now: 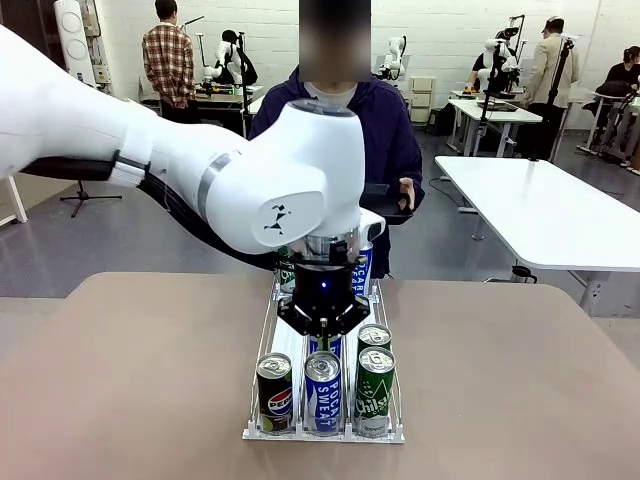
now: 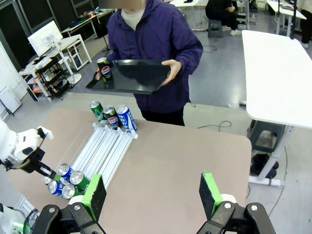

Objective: Retrieve and hand over the desired beverage to the person.
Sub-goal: Pick up another can of the same type that the person held from the Automatic Can Dispenser.

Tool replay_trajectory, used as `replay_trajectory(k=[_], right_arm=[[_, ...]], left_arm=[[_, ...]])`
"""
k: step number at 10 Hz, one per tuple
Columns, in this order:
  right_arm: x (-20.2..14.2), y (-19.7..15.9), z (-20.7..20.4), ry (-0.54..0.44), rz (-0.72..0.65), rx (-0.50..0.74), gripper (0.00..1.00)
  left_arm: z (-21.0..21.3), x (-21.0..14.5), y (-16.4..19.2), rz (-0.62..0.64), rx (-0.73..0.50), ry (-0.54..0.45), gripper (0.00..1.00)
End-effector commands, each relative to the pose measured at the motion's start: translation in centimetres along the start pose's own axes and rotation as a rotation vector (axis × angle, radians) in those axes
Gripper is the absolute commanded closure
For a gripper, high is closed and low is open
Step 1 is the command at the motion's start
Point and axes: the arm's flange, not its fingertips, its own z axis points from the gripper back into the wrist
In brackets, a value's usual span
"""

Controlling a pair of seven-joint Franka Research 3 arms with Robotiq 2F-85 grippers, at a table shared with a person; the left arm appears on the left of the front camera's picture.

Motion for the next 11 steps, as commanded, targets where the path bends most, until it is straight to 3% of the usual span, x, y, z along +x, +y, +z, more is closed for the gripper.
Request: replay_trajectory(k=[1, 5, 6, 7, 8, 9, 11], right_arm=[[0.0, 0.0, -0.3, -0.002, -0.002, 0.020, 0.00], [0.0, 0.0, -0.3, -0.002, -0.002, 0.020, 0.00], [0.0, 0.0, -0.3, -0.002, -0.002, 0.020, 0.00], [0.0, 0.0, -0.3, -0.002, -0.002, 0.020, 0.00], [0.0, 0.0, -0.3, -0.002, -0.002, 0.020, 0.00], [0.0, 0.0, -0.3, -0.002, -0.002, 0.020, 0.00], [0.0, 0.0, -0.3, -0.002, -0.002, 0.020, 0.00]], left_arm=[[2.3, -1.9, 1.8, -0.020, -0.023, -0.032, 1.00], [3.3, -2.4, 2.6, -0.031, -0.025, -0.040, 1.00], [3.4, -2.5, 2.6, -0.034, -0.025, -0.031, 0.92], [3.3, -2.5, 2.6, -0.040, -0.024, -0.027, 0.41], [3.2, -2.5, 2.6, -0.044, -0.020, -0.023, 0.34], [3.2, -2.5, 2.5, -0.048, -0.017, -0.022, 0.00], [2.7, -2.4, 2.3, -0.053, -0.008, -0.010, 0.00]])
